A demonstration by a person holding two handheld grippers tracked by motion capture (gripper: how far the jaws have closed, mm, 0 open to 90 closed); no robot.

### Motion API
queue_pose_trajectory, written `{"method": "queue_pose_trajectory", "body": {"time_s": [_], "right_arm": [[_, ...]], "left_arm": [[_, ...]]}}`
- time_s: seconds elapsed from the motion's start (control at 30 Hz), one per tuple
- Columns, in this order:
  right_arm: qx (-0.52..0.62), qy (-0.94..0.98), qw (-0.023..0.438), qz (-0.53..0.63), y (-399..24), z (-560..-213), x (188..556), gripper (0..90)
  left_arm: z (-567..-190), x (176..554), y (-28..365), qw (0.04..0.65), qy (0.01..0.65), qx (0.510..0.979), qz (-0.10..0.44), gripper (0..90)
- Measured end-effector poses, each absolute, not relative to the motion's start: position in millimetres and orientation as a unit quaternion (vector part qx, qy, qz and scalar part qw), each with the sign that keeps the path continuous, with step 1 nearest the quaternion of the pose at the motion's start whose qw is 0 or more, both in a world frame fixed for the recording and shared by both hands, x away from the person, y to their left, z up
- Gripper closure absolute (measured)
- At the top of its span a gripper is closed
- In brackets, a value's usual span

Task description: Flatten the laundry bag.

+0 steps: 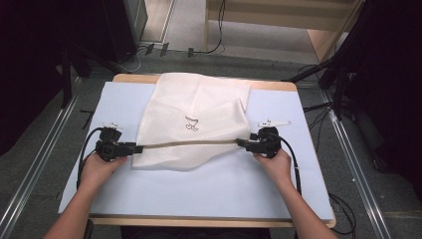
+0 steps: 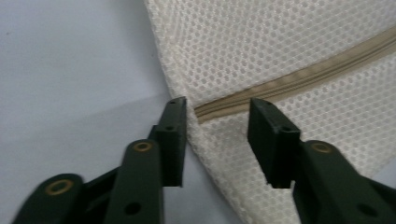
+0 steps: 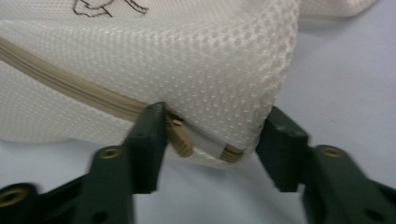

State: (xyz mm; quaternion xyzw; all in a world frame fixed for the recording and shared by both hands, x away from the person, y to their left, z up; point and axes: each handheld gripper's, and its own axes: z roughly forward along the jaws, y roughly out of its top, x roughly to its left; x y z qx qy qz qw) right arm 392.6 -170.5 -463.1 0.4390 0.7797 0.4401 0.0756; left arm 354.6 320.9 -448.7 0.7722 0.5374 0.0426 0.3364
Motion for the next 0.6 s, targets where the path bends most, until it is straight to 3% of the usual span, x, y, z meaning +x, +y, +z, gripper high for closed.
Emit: {"method": "queue_pose_trajectory", "body": {"time_s": [0.07,0.1,0.2,0.3,0.6], "right_arm": [[0.441,0.776,0.078,0.444,-169,-463,393,55.0],[0.441,0.773,0.083,0.449,-168,-460,394,69.4],[0.439,0.774,0.088,0.447,-169,-453,393,78.6],[0.432,0.778,0.098,0.445,-169,-445,392,81.0],[0.426,0.778,0.098,0.451,-174,-411,381,83.4]], "left_arm": [[-449,355,321,0.335,0.54,0.771,0.041,72.0],[-449,356,320,0.332,0.542,0.771,0.035,77.3],[-448,359,315,0.323,0.533,0.781,0.032,84.2],[-445,361,317,0.326,0.534,0.78,0.027,90.0],[-429,356,310,0.354,0.513,0.781,0.033,90.0]]}}
